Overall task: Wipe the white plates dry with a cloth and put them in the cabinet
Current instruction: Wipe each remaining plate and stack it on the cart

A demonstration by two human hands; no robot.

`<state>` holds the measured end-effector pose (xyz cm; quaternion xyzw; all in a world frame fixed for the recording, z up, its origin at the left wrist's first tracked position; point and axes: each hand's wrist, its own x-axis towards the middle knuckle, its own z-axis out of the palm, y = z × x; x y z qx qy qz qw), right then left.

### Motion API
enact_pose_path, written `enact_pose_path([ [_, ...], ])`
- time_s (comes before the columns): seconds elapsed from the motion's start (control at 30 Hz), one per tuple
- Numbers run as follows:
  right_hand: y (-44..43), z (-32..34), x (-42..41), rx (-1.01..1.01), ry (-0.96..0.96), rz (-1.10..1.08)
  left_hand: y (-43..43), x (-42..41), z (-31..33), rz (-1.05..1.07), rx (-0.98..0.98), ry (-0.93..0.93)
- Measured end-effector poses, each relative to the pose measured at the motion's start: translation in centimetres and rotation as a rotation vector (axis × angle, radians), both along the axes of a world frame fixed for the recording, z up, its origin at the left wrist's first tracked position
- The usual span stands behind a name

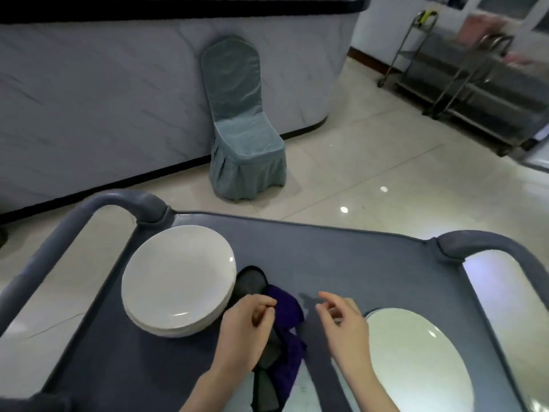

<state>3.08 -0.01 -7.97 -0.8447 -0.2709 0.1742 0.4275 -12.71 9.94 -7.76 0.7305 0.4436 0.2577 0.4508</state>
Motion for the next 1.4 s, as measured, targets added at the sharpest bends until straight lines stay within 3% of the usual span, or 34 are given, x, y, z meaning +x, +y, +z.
enact_pose_path([
  [0.33, -16.4, -0.3, 10.2, -0.342, -0.073, -0.205, -10.2, 11.9, -2.7, -0.371, -0.074, 0.244],
  [0.53, -20.5, -1.0, 12.3, -0.454, 0.023, -0.228, -12.8, 14.1, -3.7, -0.297, -0.085, 0.336],
  [0.7, -21.3, -1.7, 13.0, -0.356, 0.142, -0.234, -13.5, 14.6, -3.8, -0.213, -0.112, 0.392],
  [0.93, -21.2, -2.3, 14.0, -0.291, 0.236, -0.269, -13.1, 14.2, -3.2, -0.154, -0.242, 0.328],
  [1.17, -19.3, -1.5, 13.7, -0.086, 0.239, -0.299, -11.7, 12.9, -2.3, -0.052, -0.369, 0.158],
  [1.3, -17.0, -0.5, 12.6, 0.142, 0.356, -0.222, -9.9, 11.5, -0.9, -0.002, -0.416, 0.039],
  [1.4, -14.6, -0.3, 11.4, 0.177, 0.404, -0.211, -8.3, 9.9, 0.2, 0.002, -0.422, -0.053],
])
